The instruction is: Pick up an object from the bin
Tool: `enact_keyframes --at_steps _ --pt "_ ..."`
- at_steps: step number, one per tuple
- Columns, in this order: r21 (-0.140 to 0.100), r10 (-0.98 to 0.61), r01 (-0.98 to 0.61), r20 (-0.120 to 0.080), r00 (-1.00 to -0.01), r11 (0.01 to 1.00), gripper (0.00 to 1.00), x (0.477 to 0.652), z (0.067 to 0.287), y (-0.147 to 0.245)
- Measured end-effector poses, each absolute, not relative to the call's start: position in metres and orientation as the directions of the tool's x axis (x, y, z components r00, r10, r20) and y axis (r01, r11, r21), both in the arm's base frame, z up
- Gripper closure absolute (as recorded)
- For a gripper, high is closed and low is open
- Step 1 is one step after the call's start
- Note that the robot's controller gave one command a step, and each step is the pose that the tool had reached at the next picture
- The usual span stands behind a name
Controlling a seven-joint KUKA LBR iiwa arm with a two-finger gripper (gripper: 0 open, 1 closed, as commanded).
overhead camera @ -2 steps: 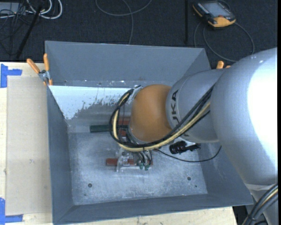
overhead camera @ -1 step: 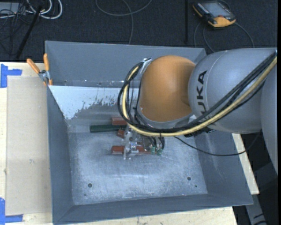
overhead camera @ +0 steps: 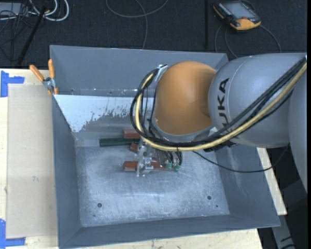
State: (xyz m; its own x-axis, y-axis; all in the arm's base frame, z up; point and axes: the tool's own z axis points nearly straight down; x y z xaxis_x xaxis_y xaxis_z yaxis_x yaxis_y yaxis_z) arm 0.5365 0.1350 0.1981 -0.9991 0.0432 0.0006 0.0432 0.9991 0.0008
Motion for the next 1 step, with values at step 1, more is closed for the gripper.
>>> enact_keyframes --at_steps 1 --pt "-0.001 -0.036 -0.036 0.007 -0.999 0.999 1.00 0.5359 0.2151 0.1260"
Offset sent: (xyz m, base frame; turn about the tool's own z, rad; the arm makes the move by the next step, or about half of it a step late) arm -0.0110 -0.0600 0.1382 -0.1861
